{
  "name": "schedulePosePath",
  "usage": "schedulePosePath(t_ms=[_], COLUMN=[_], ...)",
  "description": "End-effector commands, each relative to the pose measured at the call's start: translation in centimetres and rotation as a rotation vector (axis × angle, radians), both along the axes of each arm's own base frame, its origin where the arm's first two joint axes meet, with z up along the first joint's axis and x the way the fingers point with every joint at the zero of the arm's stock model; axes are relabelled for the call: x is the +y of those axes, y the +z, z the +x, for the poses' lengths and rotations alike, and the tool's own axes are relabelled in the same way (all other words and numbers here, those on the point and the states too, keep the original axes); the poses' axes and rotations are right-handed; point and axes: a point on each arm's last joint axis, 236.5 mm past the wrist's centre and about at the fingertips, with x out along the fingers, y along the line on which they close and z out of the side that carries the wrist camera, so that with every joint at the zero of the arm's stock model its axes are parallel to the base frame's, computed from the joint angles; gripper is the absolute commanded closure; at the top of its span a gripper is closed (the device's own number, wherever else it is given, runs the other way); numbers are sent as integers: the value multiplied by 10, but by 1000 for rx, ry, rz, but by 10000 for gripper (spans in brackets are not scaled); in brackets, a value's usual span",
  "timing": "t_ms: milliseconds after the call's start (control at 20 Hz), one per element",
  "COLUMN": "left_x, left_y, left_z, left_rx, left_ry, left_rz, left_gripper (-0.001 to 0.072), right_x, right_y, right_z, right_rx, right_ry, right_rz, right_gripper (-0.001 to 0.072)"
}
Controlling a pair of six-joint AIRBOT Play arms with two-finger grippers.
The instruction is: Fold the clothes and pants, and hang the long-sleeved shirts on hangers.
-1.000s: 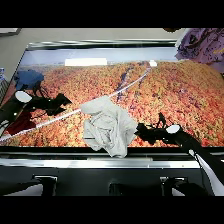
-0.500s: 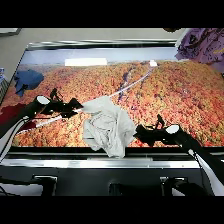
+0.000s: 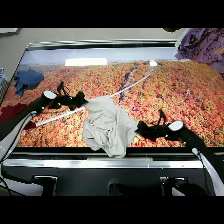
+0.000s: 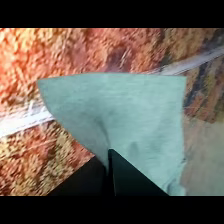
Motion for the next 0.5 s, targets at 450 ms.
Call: schedulePosePath(t_ms=[450], left_x=[124], left_y=[479], left_z=[-64], left_rx=[-908], left_ry=[197], left_rz=[482], left_gripper=[695], right_x=[-97], right_y=[460], right_z=[47], right_rx=[-1127], right_ry=[51], right_rz=[-503], right_gripper=[682])
